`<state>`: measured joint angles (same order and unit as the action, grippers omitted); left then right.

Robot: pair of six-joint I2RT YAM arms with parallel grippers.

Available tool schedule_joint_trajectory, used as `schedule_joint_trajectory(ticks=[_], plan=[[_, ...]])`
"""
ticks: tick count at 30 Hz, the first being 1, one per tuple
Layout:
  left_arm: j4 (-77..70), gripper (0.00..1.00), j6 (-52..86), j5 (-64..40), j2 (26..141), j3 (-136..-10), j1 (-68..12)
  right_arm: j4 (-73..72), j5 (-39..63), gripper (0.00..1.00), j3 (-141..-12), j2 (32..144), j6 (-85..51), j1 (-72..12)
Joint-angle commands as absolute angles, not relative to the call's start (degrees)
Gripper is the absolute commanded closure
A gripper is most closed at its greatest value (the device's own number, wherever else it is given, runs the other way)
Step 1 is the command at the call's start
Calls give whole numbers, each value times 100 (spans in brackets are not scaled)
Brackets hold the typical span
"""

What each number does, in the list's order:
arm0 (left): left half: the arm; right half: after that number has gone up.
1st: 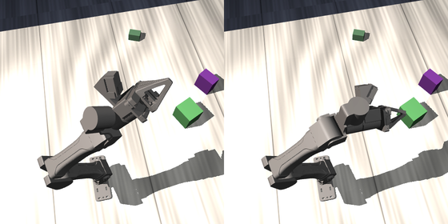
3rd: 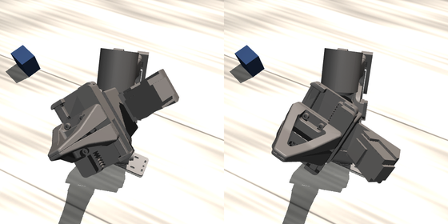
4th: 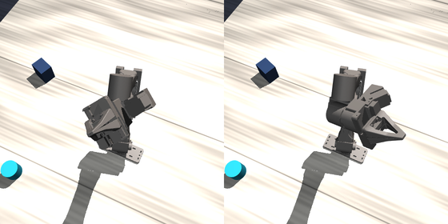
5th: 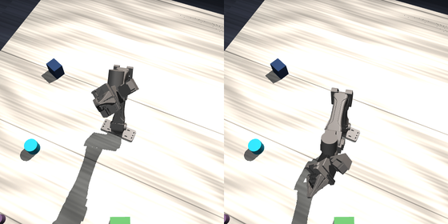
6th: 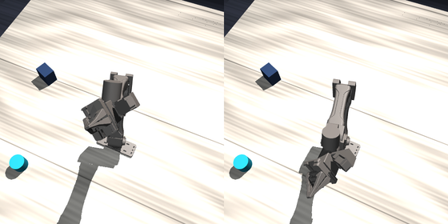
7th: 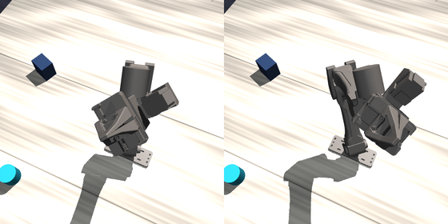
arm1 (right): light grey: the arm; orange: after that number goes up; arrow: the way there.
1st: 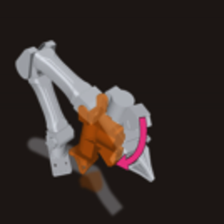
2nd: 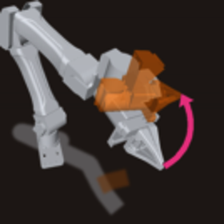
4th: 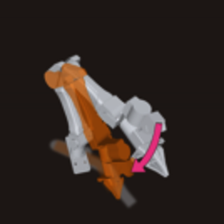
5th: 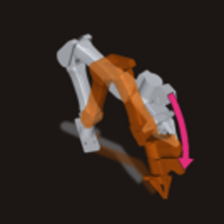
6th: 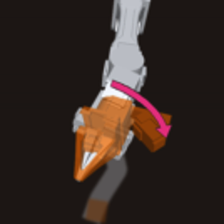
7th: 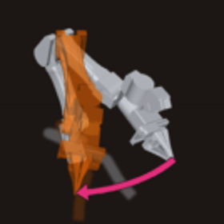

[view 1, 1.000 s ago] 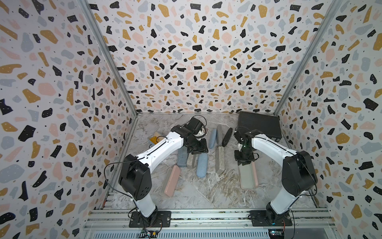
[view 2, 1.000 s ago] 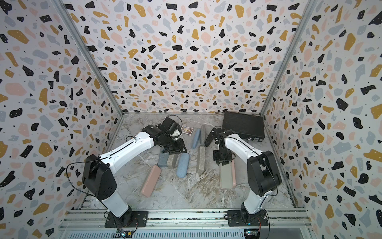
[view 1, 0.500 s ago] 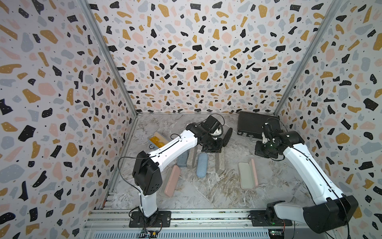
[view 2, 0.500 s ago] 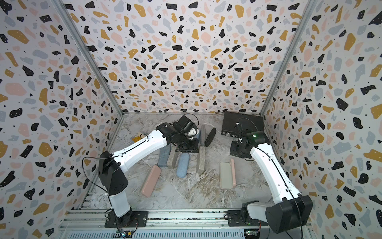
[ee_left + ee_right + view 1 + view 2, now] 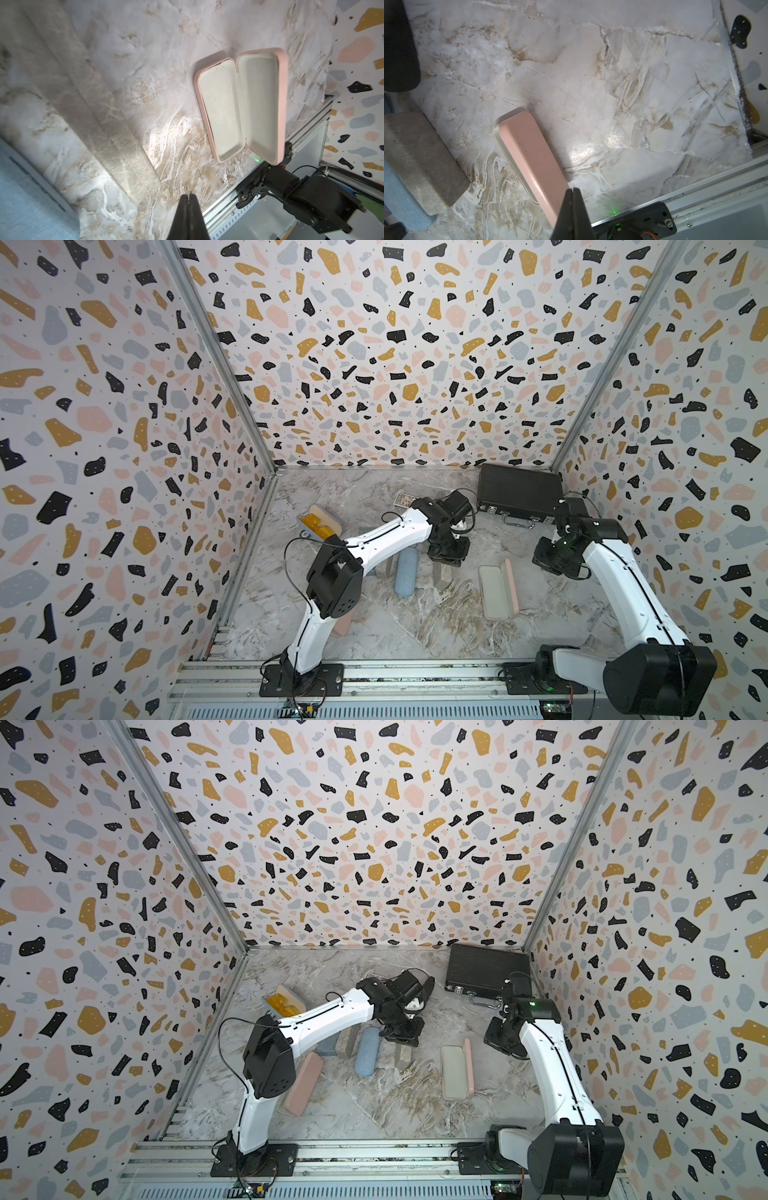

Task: Close the glasses case
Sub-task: Close the glasses case at the center of the board.

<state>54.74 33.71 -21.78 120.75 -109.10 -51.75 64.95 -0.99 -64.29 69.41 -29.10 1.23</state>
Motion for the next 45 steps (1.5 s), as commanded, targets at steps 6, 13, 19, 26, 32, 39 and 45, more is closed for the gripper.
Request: schedule_joint_trajectory(ticks=[6, 13, 19, 26, 32, 39, 45], plan=[[5737, 100, 3297, -2125, 12702, -11351, -5317, 6178, 569, 100, -6032, 6925, -2804, 486], [5795, 100, 3254, -2145, 13076, -11496, -5394, 6036, 1082, 100, -5826, 7074, -2721, 580], [5897, 100, 3226, -2057, 13292, -11644, -5471, 5956, 1268, 100, -5561, 7137, -2683, 580], [5941, 100, 3203, -2034, 13576, -11795, -5602, 5932, 1489, 100, -5417, 7189, -2620, 582], [5906, 100, 3218, -2109, 13758, -11930, -5700, 5890, 1713, 100, -5300, 7232, -2585, 580], [5708, 100, 3271, -2336, 13825, -11979, -5739, 5919, 1861, 99, -5266, 7349, -2566, 580], [5452, 100, 3347, -2539, 13850, -11937, -5757, 5892, 1978, 99, -5238, 7483, -2549, 580]])
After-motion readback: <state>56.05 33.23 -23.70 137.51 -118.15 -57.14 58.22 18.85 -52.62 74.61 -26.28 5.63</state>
